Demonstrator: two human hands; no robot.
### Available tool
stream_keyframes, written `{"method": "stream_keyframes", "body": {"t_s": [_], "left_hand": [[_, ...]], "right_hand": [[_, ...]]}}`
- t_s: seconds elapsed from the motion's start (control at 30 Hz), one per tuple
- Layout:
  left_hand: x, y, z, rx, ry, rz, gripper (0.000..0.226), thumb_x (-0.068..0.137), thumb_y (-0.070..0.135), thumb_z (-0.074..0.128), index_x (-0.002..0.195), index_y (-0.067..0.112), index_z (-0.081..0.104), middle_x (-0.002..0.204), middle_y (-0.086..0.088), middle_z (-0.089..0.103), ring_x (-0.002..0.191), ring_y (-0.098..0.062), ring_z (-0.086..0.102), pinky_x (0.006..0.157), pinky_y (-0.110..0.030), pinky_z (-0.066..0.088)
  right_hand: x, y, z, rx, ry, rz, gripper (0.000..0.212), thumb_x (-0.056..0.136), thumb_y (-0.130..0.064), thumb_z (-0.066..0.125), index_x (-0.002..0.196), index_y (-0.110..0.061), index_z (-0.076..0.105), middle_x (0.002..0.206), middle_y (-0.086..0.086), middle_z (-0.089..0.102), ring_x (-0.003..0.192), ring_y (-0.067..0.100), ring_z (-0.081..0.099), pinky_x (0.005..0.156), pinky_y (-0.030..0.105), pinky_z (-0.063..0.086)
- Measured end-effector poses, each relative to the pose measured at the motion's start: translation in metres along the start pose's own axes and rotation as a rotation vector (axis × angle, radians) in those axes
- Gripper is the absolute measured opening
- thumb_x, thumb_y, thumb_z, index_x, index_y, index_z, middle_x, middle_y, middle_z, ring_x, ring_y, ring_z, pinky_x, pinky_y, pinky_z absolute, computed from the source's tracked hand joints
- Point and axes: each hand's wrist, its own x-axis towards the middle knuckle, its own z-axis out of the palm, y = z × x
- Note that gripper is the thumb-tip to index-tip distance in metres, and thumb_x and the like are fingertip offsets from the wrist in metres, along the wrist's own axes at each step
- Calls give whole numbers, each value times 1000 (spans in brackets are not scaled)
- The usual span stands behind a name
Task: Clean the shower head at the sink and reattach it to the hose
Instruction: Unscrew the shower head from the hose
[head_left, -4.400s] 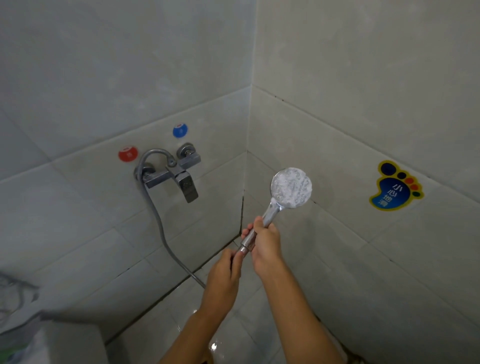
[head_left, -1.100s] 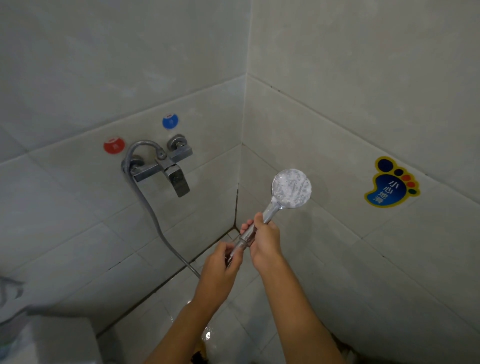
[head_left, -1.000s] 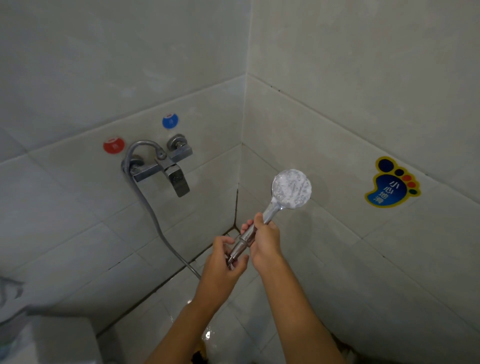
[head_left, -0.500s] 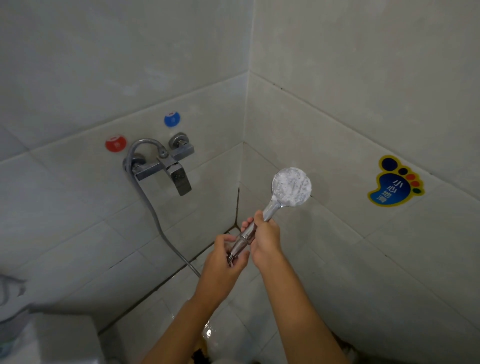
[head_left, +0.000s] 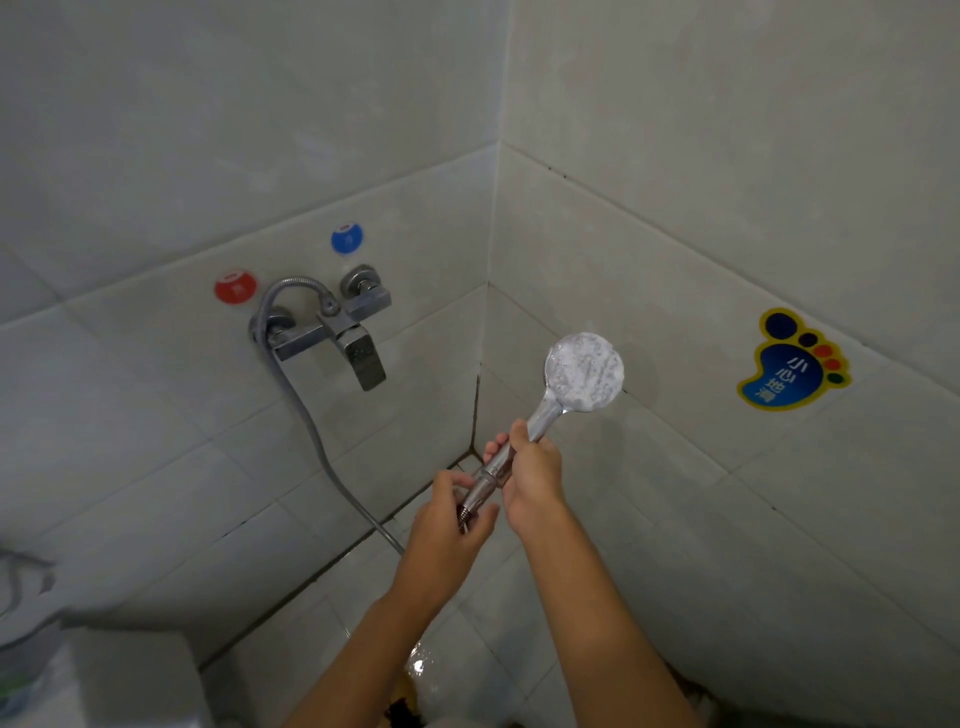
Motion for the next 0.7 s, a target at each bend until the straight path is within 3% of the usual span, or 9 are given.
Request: {"method": "stream_keyframes", "body": {"t_s": [0.13,0.33,0.43,0.53,0.6,0.7], "left_hand": [[0,-3,1,26,0,19,10,94,23,58,102,19,51,78,3,64,66,-11,61,61,-32,53],[0,-3,1,32,-15,16,15,99,30,47,95,19,57,67,4,59,53,-2,51,49,-19,42],[1,-4,1,22,-5,24,9,96,30,53,100,22,55,69,3,61,54,-6,54,52,-29,46],[1,-5,-1,-5,5,10,26,89,26,65,107,25,46,81,-3,65,68,-20,64,61,-38,56],[1,-6,-1,-18,17,19,22,91,22,63,102,21,46,84,-1,64,73,-23,65,66,-45,57],[0,-6,0,-6,4,17,12,95,26,57,95,18,48,75,1,61,61,-15,58,59,-39,52]], "right_hand": [[-2,-1,0,8,-10,-6,11,103,-13,48,97,-5,51,72,7,52,62,17,56,66,31,53],[-3,0,0,-28,-15,-19,13,103,-15,49,96,-5,53,72,7,54,64,17,58,69,31,54],[-2,-1,2,-25,-6,-18,13,103,-15,49,95,-5,53,72,7,53,63,17,57,67,31,54],[-1,0,3,-25,6,-16,12,103,-14,48,97,-5,52,72,7,53,62,18,57,65,31,53],[-1,0,3,-22,4,-13,11,103,-14,48,97,-5,51,72,7,53,62,18,57,66,31,53],[-2,-1,3,-29,-3,-18,11,103,-14,48,97,-5,52,72,7,54,63,17,57,68,32,54]]}}
